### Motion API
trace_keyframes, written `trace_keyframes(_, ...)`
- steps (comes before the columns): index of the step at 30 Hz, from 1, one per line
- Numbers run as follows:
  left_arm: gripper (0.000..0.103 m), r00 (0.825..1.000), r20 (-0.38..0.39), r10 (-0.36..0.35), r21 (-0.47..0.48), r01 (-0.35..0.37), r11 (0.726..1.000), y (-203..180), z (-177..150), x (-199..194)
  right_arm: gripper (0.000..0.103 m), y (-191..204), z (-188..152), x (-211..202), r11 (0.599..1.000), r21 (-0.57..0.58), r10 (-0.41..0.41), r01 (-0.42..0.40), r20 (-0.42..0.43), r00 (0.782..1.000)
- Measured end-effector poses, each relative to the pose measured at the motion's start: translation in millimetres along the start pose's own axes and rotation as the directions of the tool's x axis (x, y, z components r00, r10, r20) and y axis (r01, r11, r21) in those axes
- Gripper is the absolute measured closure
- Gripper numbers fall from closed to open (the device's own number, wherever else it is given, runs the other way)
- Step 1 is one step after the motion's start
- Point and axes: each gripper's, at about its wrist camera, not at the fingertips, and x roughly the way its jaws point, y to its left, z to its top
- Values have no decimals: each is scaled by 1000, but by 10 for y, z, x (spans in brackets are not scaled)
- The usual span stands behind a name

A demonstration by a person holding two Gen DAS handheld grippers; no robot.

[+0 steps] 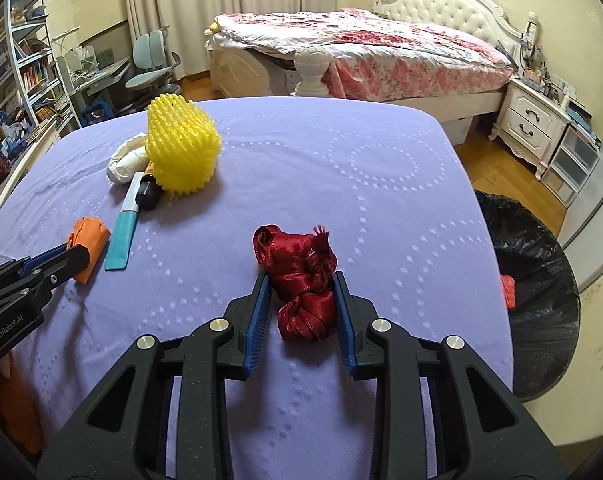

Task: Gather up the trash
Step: 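Carry the orange packet and red yarn with both tools over the bin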

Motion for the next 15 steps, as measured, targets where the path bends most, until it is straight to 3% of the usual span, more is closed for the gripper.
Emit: trace_keyframes(15, 73, 993, 7, -117, 111, 116, 987, -698, -21, 27, 73, -461, -178, -273, 995, 81, -69, 65, 51, 996)
